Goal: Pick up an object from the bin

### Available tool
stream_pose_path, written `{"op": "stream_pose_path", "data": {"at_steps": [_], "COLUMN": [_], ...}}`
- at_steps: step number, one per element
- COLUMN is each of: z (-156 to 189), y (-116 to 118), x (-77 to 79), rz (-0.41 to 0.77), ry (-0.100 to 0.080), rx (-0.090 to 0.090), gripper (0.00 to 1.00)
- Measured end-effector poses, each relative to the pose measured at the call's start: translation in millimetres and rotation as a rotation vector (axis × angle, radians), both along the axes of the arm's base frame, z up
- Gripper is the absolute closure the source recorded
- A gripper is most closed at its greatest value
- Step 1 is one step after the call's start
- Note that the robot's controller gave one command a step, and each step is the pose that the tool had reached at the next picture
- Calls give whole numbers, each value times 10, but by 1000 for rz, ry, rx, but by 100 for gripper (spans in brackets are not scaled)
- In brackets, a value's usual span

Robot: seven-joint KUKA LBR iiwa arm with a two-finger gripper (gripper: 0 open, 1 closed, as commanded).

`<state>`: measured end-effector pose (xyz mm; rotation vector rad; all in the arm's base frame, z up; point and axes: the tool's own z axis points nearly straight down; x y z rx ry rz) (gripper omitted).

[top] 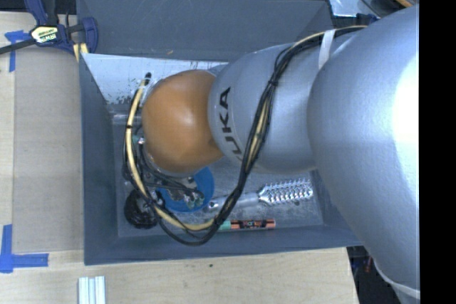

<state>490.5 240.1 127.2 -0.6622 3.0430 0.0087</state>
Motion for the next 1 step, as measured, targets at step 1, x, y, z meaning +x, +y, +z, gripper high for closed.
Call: {"op": "stream_pose_path", "data": {"at_steps": [1], "z": [117], "y": [-4], "x": [-1], "rz": [-1], "ry": [1], "rx": [0], "gripper": [100]}}
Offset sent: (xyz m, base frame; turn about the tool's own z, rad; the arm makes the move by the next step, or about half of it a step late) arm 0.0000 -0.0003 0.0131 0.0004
